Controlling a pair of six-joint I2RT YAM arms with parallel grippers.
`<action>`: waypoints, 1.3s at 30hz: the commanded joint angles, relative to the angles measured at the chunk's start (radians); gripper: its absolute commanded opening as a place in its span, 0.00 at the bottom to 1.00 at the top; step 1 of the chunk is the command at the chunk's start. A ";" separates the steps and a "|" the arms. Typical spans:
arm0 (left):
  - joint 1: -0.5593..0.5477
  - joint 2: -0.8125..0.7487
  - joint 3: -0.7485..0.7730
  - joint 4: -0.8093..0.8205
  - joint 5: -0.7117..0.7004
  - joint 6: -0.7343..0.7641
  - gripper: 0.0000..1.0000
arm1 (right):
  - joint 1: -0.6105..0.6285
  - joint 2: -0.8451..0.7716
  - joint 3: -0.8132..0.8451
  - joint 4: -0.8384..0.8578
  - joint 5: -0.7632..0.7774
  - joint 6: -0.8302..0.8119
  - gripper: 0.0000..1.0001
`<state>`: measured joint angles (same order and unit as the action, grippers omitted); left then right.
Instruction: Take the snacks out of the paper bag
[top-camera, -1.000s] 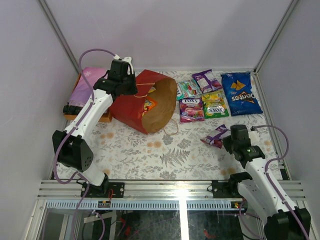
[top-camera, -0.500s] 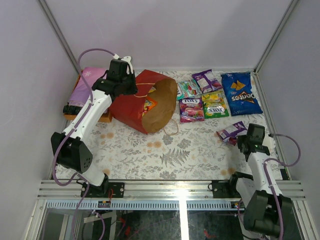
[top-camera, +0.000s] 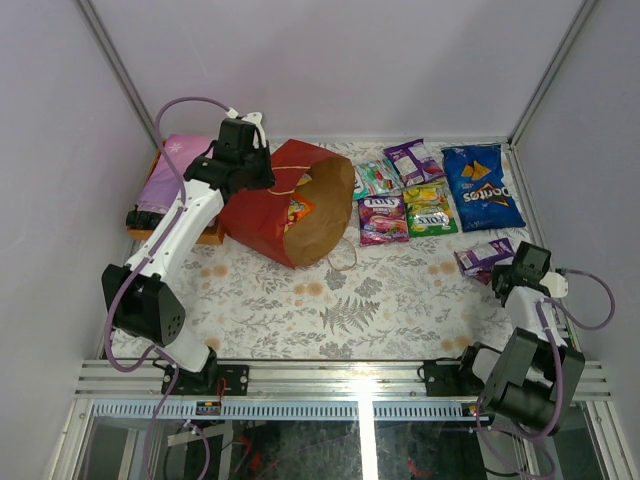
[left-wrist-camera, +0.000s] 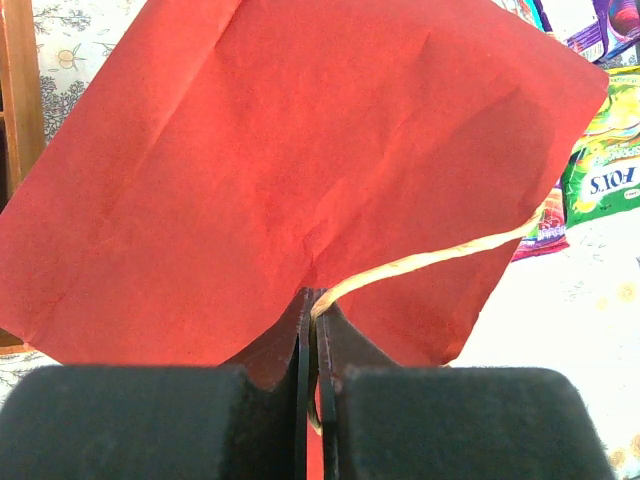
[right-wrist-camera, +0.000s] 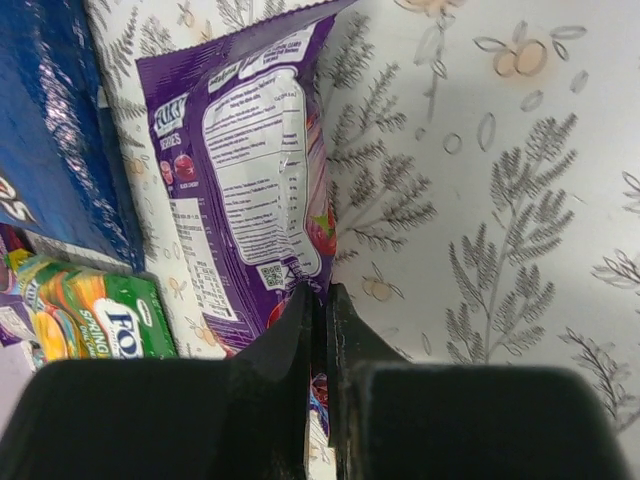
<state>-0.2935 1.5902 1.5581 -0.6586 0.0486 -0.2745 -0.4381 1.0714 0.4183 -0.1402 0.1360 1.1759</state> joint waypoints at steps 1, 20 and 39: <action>0.007 -0.006 -0.006 0.030 -0.013 0.014 0.00 | -0.015 0.059 0.067 0.104 0.010 -0.021 0.01; 0.007 0.012 0.021 0.016 -0.027 0.024 0.00 | 0.013 -0.073 0.180 -0.070 0.000 -0.034 0.99; 0.011 0.013 0.023 0.015 0.021 0.010 0.00 | 1.018 0.358 0.500 0.593 0.008 -0.178 0.96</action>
<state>-0.2932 1.6073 1.5589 -0.6594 0.0715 -0.2710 0.4934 1.2774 0.8581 0.1047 0.3180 0.9993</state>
